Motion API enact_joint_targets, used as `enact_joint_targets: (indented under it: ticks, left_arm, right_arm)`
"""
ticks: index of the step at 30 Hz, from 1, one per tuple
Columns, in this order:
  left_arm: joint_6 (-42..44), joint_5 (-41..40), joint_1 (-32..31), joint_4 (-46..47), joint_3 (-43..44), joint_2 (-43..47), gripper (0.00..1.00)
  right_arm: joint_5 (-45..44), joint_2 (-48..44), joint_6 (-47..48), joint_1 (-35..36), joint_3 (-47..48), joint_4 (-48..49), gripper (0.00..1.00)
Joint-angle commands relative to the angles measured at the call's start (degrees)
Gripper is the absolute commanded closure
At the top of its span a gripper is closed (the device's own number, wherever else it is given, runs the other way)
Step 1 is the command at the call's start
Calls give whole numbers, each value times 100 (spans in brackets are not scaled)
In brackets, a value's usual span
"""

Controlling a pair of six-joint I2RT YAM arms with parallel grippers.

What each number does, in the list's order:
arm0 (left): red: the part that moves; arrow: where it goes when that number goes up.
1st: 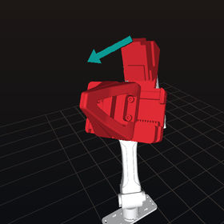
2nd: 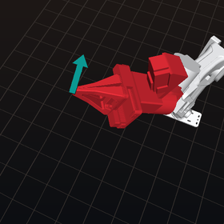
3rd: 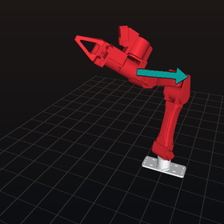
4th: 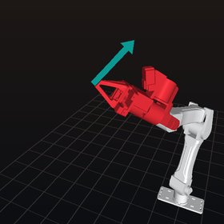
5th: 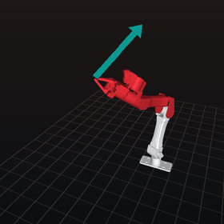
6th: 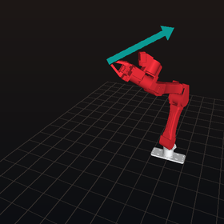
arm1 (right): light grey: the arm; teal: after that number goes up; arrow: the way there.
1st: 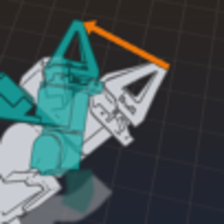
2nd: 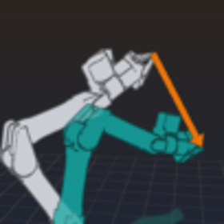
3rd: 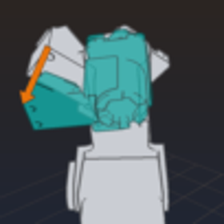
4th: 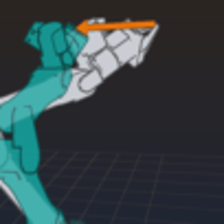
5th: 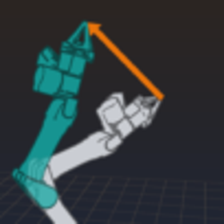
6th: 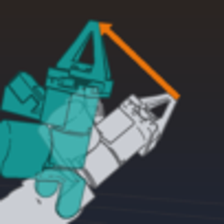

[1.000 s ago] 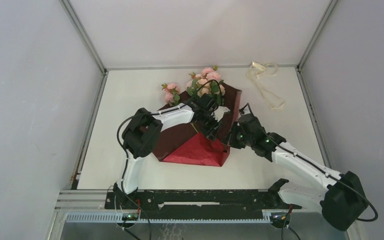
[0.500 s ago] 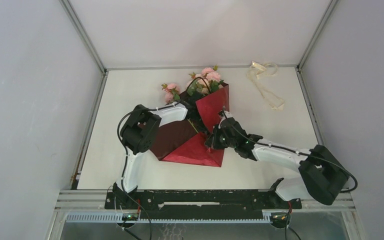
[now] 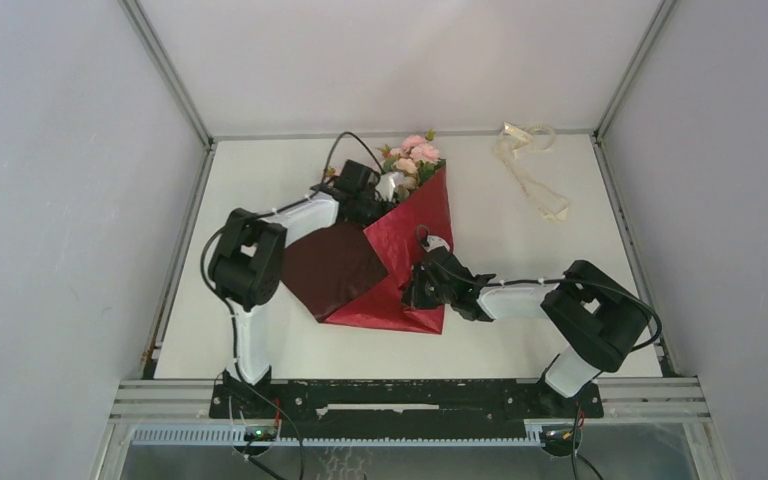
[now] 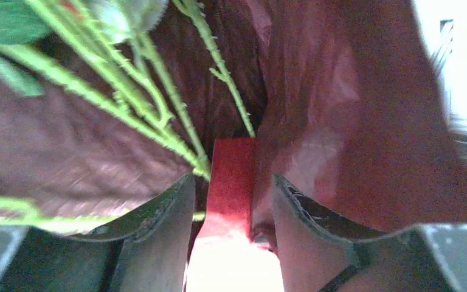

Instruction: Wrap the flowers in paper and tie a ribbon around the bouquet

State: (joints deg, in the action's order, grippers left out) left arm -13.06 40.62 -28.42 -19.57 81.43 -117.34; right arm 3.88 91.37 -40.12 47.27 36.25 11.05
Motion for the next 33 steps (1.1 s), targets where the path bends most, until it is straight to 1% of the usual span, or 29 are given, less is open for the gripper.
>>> enact_joint_targets:
  ticks: [1,4,6,10,12,14,16,18,21,22,25,29,32,33]
  left_arm:
    - [454,-79,508,-557,279,921,43]
    - [641,-8,934,-789,279,1243,39]
    - [655,62,1221,-912,215,1389,37]
    - [561,169,1563,-892,-298,1818,37]
    - [297,124,1645,-602,-781,2213,37]
    - [-81,94,1721,-47,-1349,2739,36]
    - [-469,-31,1713,462,-1890,3210,32]
    - [-865,-47,1637,880,-2405,3464,27]
    - [-1233,110,1460,1144,-2888,3391,22]
    - [-1332,205,1390,1297,-2988,3296,17]
    - [-1589,300,1129,1686,-3244,2994,12]
    - [-2196,737,774,2438,-3228,2436,12]
    - [-2600,830,652,3091,-3125,2206,15]
    - [-2767,862,646,3408,-3124,2146,18]
  right_arm:
    - [-45,141,114,64,-15,275,100]
    - [-45,195,96,71,-13,275,100]
    - [-37,203,93,64,-13,284,100]
    - [-70,180,128,64,-13,268,100]
    - [-85,155,129,64,-13,245,100]
    - [-98,166,129,63,-13,224,100]
    - [-86,191,115,69,-13,225,100]
    - [-56,231,115,64,-13,258,100]
    - [-41,232,106,68,-13,292,100]
    - [-41,230,107,63,-13,301,100]
    - [-33,200,101,62,-17,290,100]
    - [-47,168,122,71,-14,210,100]
    - [-28,150,145,66,-13,175,100]
    - [-28,139,159,64,-13,158,100]
